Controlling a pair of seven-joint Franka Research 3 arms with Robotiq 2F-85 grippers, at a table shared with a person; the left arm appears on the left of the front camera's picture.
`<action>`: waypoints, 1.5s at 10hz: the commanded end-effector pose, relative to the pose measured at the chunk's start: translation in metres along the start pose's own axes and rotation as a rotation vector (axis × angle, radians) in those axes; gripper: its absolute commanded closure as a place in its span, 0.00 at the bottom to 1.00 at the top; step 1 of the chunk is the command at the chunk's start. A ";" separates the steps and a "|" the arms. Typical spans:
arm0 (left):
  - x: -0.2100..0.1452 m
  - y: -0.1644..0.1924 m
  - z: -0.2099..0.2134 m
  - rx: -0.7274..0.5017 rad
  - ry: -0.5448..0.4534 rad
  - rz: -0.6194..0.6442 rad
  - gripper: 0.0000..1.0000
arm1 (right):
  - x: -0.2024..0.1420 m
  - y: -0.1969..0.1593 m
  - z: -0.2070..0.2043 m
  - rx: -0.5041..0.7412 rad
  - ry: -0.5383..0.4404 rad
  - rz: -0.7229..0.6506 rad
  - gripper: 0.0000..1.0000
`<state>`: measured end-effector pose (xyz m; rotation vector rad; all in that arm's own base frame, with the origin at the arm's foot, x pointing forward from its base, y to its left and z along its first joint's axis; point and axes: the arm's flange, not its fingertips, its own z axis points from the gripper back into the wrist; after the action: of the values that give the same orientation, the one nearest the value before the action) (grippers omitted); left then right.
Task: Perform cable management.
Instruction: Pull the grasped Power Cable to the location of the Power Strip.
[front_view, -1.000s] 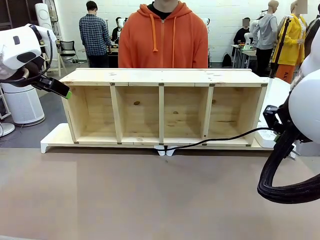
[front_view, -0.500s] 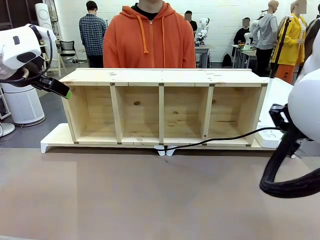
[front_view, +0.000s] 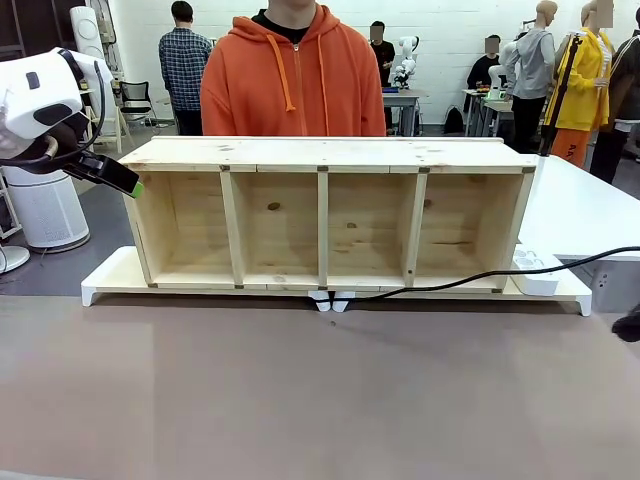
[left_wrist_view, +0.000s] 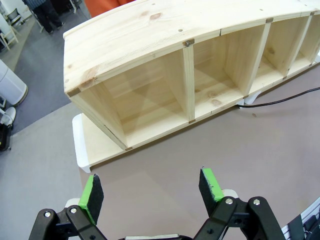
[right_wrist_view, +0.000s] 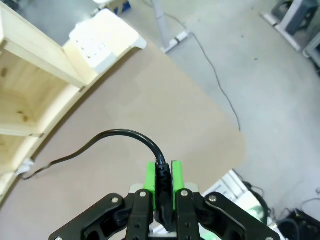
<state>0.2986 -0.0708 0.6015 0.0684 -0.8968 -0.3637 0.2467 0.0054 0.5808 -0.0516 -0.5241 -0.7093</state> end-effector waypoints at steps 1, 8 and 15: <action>0.000 0.000 -0.001 0.002 -0.008 0.011 0.00 | 0.012 -0.025 -0.017 -0.015 0.011 0.053 0.84; 0.000 0.000 -0.001 0.002 -0.008 0.011 0.00 | 0.110 0.019 -0.014 0.011 0.092 -0.020 0.84; 0.000 0.000 -0.001 0.002 -0.008 0.011 0.00 | 0.150 0.111 -0.027 0.034 0.089 0.103 0.84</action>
<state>0.2986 -0.0709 0.6015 0.0688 -0.8968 -0.3636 0.4114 -0.0062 0.6373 0.0053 -0.4262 -0.5850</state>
